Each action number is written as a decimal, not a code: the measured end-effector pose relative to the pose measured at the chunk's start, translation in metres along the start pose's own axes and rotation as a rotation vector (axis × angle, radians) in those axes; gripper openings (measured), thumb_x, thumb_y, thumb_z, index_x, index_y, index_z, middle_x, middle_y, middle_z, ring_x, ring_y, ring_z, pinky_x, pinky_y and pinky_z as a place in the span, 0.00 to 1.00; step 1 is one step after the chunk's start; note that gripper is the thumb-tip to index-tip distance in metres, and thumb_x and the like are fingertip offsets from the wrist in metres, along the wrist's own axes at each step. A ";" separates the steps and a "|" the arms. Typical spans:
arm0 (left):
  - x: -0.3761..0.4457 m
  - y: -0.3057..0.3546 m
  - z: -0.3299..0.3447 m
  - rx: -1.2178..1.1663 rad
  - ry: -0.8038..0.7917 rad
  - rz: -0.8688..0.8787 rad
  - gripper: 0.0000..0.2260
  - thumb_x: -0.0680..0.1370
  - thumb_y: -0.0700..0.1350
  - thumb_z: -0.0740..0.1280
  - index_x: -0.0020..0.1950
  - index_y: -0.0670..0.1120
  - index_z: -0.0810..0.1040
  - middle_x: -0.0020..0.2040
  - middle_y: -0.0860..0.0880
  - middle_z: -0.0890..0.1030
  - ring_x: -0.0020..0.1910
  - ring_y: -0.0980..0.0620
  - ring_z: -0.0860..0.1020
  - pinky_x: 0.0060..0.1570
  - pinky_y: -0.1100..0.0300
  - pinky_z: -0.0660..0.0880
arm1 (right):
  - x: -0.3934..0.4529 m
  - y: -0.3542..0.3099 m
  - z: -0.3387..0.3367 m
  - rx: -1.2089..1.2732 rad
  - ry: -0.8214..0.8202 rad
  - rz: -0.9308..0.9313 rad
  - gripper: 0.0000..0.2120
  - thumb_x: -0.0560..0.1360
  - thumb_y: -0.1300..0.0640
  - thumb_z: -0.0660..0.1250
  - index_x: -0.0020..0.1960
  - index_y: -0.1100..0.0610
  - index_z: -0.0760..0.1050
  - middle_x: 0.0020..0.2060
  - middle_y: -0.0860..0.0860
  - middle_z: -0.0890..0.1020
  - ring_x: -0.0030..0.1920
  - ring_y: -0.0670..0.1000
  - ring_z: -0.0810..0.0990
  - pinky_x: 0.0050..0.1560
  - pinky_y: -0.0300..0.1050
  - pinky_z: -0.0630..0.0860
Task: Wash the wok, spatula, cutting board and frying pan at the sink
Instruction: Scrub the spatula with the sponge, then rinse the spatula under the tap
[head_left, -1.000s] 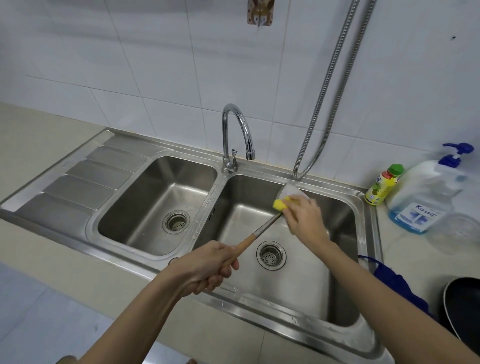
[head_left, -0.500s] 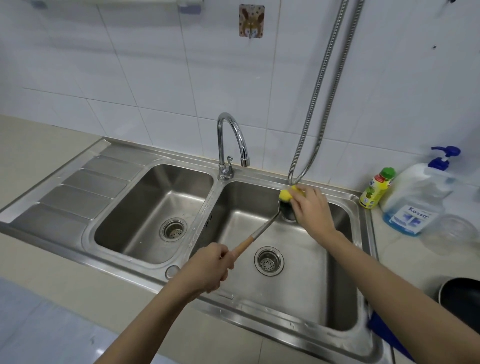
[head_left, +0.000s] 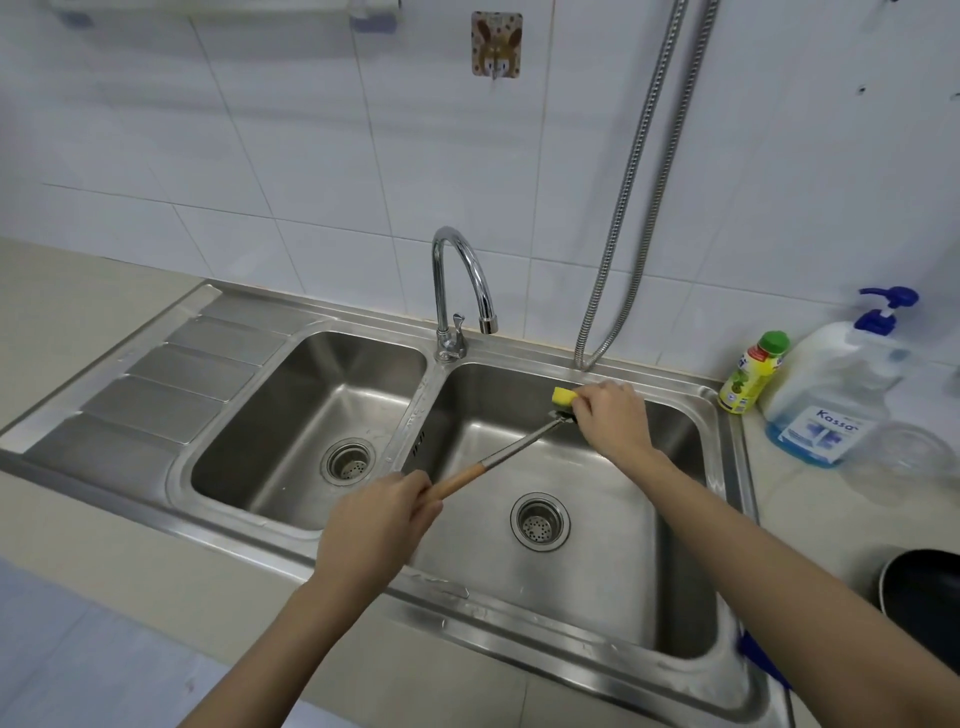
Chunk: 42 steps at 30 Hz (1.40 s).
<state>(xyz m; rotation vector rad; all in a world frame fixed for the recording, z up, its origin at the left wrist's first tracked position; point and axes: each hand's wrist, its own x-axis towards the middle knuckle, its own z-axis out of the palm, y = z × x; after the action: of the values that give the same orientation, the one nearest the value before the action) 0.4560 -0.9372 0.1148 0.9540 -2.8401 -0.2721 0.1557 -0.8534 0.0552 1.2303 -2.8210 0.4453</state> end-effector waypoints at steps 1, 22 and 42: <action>-0.002 -0.003 0.001 0.036 0.031 0.030 0.09 0.77 0.56 0.66 0.45 0.51 0.76 0.37 0.53 0.77 0.32 0.51 0.76 0.28 0.57 0.70 | 0.004 0.003 0.001 0.049 -0.100 0.110 0.14 0.78 0.53 0.57 0.54 0.52 0.80 0.53 0.57 0.80 0.55 0.62 0.74 0.53 0.51 0.70; 0.018 0.043 0.018 -1.186 -0.709 -0.543 0.16 0.83 0.49 0.54 0.50 0.40 0.76 0.28 0.51 0.68 0.23 0.56 0.61 0.23 0.64 0.58 | -0.071 0.036 0.025 0.053 0.217 -0.104 0.17 0.76 0.51 0.56 0.60 0.51 0.76 0.56 0.53 0.77 0.51 0.57 0.75 0.47 0.51 0.74; 0.047 0.012 0.043 -1.195 -0.707 -0.477 0.14 0.81 0.51 0.61 0.56 0.40 0.76 0.30 0.46 0.70 0.21 0.54 0.63 0.19 0.64 0.62 | -0.078 0.166 0.006 0.178 0.239 0.534 0.21 0.75 0.47 0.60 0.61 0.59 0.77 0.61 0.61 0.76 0.62 0.62 0.71 0.63 0.54 0.65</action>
<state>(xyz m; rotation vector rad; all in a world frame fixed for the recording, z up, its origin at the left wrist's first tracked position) 0.4039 -0.9515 0.0790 1.2597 -2.0261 -2.3442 0.0905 -0.6922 -0.0025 0.3752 -2.9075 0.8133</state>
